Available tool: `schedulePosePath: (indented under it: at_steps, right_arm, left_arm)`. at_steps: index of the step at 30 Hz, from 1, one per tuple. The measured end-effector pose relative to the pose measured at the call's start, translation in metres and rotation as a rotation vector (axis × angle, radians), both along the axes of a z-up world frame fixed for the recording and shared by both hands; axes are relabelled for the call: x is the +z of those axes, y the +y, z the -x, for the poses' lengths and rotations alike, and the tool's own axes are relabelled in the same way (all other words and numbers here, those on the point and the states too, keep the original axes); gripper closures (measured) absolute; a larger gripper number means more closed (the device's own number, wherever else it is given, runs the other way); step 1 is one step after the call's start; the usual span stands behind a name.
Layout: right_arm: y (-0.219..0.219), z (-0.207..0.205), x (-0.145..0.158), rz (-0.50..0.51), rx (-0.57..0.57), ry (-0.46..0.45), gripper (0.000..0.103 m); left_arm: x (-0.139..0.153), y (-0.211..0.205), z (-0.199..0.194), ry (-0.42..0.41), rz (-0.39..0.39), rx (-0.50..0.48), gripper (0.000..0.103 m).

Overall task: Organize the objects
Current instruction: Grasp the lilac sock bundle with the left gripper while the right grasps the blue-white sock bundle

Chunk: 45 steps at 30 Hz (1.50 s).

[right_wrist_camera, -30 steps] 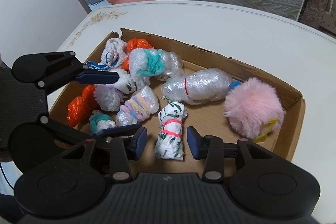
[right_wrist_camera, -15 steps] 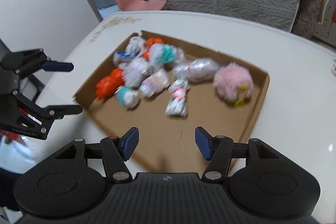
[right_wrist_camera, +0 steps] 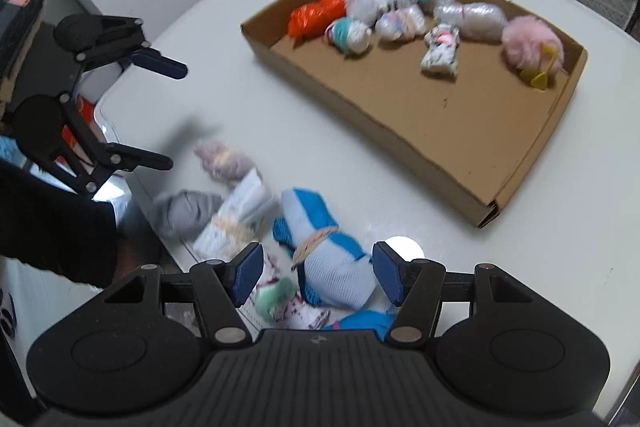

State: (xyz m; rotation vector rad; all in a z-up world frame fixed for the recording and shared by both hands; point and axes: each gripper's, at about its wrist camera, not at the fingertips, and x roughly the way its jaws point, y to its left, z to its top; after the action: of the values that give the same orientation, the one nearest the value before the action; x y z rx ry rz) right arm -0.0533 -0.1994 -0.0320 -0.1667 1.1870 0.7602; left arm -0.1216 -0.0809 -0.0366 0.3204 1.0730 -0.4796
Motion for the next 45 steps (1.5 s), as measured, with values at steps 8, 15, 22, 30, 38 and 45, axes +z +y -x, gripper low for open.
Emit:
schedulePosePath:
  at_steps: [8,15,22,30,38,45]
  right_arm:
    - [0.011,-0.005,-0.013,0.033,0.036,-0.003,0.047]
    - [0.020,-0.005,-0.022,0.072,0.077,-0.004,0.048]
    - [0.026,-0.007,-0.028,0.106,0.094,0.002,0.052]
    - [0.030,-0.007,-0.039,0.157,0.113,0.040,0.056]
    - [0.036,-0.002,-0.049,0.291,0.115,0.001,0.009]
    - [0.024,-0.009,-0.035,0.172,0.057,0.048,0.056]
  left_arm:
    - [-0.018,-0.009,-0.010,0.036,0.023,0.006,0.016]
    - [-0.031,-0.016,-0.016,0.043,0.008,0.000,0.018]
    - [-0.039,-0.016,-0.019,0.027,0.008,0.003,0.031]
    - [-0.039,-0.015,-0.023,0.031,0.021,0.012,0.043]
    - [-0.046,-0.006,-0.022,0.077,0.017,0.075,0.009]
    - [-0.043,-0.005,-0.026,0.086,0.061,0.096,0.026]
